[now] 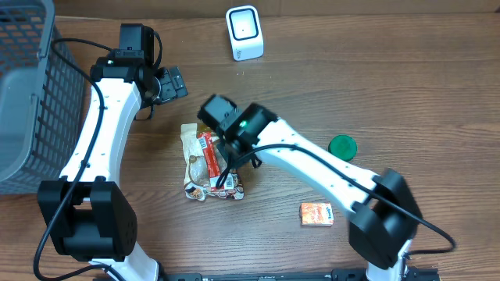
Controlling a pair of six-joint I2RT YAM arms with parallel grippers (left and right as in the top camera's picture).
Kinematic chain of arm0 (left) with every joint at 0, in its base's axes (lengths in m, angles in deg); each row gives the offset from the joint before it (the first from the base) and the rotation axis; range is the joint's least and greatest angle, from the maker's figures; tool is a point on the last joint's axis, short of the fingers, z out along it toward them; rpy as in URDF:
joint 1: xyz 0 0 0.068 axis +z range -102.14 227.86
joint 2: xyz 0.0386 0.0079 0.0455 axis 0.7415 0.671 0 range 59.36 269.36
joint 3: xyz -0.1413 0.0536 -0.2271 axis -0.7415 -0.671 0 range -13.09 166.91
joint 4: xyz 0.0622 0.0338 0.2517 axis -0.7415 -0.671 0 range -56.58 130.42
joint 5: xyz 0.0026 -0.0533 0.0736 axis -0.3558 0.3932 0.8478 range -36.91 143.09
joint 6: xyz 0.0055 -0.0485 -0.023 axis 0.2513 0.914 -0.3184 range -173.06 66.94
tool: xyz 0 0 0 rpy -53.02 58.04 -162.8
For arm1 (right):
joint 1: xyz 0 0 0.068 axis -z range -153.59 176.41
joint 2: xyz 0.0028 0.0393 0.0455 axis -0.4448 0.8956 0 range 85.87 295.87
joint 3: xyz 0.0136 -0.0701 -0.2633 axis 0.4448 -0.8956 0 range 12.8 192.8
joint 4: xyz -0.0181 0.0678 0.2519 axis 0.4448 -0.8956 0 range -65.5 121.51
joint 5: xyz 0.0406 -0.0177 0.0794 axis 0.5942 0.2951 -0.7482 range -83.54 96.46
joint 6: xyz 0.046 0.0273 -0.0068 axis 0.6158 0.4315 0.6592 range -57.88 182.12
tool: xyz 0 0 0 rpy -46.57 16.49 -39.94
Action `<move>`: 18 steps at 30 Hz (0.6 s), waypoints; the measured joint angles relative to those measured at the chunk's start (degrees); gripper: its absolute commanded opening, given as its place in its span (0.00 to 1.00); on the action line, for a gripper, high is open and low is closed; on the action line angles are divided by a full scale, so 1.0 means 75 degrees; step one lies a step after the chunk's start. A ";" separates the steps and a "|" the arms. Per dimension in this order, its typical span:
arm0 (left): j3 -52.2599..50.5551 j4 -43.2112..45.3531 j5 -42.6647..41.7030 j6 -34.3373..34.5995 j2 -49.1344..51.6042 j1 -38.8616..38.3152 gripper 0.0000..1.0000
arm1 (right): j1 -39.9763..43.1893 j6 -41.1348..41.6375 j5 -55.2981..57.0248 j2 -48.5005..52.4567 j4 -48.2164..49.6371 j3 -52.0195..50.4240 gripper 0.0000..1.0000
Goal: Scan the item barcode
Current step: 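Raise the wipes pack with the right gripper up to the scanner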
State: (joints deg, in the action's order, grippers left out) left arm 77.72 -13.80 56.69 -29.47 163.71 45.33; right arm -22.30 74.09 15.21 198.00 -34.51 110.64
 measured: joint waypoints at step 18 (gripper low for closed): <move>0.0000 0.0000 0.0000 0.0000 0.0000 0.0000 1.00 | 0.2465 0.0644 -0.3660 -0.0388 -0.0434 0.3943 0.04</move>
State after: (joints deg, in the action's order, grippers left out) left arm 77.72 -13.80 56.69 -29.47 163.71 45.33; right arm -3.81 78.92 -12.24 195.10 -37.77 140.21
